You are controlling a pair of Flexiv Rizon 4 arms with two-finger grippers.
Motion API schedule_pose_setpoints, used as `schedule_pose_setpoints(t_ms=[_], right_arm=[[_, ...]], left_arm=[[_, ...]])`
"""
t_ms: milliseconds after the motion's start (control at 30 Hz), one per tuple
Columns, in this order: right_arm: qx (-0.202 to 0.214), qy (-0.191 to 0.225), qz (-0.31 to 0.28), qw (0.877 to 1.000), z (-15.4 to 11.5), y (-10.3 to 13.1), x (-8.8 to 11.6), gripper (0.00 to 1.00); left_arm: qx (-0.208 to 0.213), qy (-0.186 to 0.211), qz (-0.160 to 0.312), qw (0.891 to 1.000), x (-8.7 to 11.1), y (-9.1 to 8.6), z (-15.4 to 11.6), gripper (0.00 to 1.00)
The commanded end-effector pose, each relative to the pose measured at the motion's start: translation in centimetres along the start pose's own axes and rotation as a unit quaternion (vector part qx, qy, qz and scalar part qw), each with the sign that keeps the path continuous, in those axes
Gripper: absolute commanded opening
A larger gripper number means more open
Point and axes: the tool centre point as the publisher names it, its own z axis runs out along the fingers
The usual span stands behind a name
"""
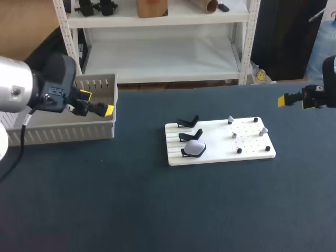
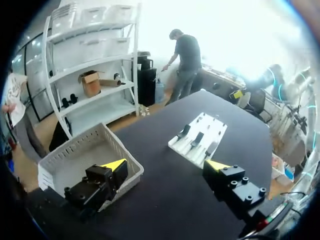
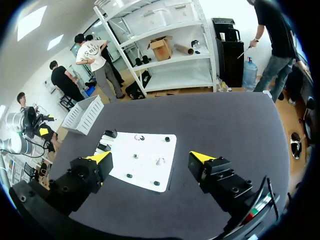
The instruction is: Pick up each earbud case from the left stands, insert the matching earbuds, close the lid, and place the case in the box.
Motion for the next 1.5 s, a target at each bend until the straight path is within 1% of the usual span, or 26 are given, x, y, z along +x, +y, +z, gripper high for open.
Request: schedule_pose_setpoints(t_ms=[33, 200, 233, 267, 300, 333, 367, 533, 600, 633, 667, 733, 900, 1067, 1200, 1333, 1500], right_arm=[[0.000, 0.001, 0.000, 1.000, 0.0, 0.0, 0.0, 1.00], [0.000, 0.001, 0.000, 1.000, 0.0, 0.0, 0.0, 1.00], [0.000, 0.001, 0.000, 1.000, 0.0, 0.0, 0.0, 1.00], [0.000, 0.001, 0.000, 1.000, 0.0, 0.0, 0.0, 1.00], [0.000, 0.001, 0.000, 1.000, 0.0, 0.0, 0.0, 1.00], [0.000, 0.001, 0.000, 1.000, 0.0, 0.0, 0.0, 1.00], [0.000, 0.001, 0.000, 1.000, 0.0, 0.0, 0.0, 1.00], [0.000, 0.001, 0.000, 1.000, 0.0, 0.0, 0.0, 1.00], [0.000, 0.001, 0.000, 1.000, 0.0, 0.0, 0.0, 1.00], [0.000, 0.001, 0.000, 1.000, 0.0, 0.0, 0.0, 1.00], [0.000, 0.001, 0.000, 1.000, 0.0, 0.0, 0.0, 1.00], [0.000, 0.001, 0.000, 1.000, 0.0, 0.0, 0.0, 1.00], [0.000, 0.001, 0.000, 1.000, 0.0, 0.0, 0.0, 1.00], [0.000, 0.001, 0.000, 1.000, 0.0, 0.0, 0.0, 1.00], [0.000, 0.001, 0.000, 1.000, 0.0, 0.0, 0.0, 1.00], [0.000, 0.001, 0.000, 1.000, 0.0, 0.0, 0.0, 1.00], [0.000, 0.001, 0.000, 1.000, 0.0, 0.0, 0.0, 1.00]], left_arm=[[0.112, -0.045, 0.254, 0.960, 0.5, 0.6, -0.4, 1.00], [0.112, -0.045, 0.254, 0.960, 0.5, 0.6, -0.4, 1.00], [0.122, -0.048, 0.260, 0.957, 0.7, 0.0, 0.0, 1.00], [0.121, -0.050, 0.256, 0.958, 0.9, -0.5, 0.5, 1.00], [0.122, -0.067, 0.254, 0.957, 1.0, -1.0, 1.0, 1.00], [0.124, -0.066, 0.250, 0.958, 1.1, -1.5, 1.5, 1.00], [0.120, -0.066, 0.256, 0.957, 1.0, -2.3, 2.0, 1.00], [0.127, -0.065, 0.258, 0.956, 0.2, -5.0, 4.8, 1.00], [0.130, -0.082, 0.249, 0.956, 0.2, -6.0, 5.9, 1.00], [0.129, -0.080, 0.248, 0.957, 0.2, -6.5, 6.5, 1.00], [0.126, -0.098, 0.234, 0.959, 0.4, -6.9, 7.0, 1.00], [0.126, -0.101, 0.221, 0.962, 0.8, -7.6, 8.2, 1.00], [0.145, -0.105, 0.215, 0.960, 1.3, -9.4, 10.8, 1.00], [0.172, -0.101, 0.217, 0.956, 1.7, -10.9, 13.3, 1.00], [0.191, -0.100, 0.219, 0.952, 2.0, -11.4, 15.3, 1.00], [0.202, -0.097, 0.225, 0.948, 1.9, -12.1, 16.6, 1.00], [0.220, -0.104, 0.241, 0.940, 2.1, -13.1, 18.0, 1.00]])
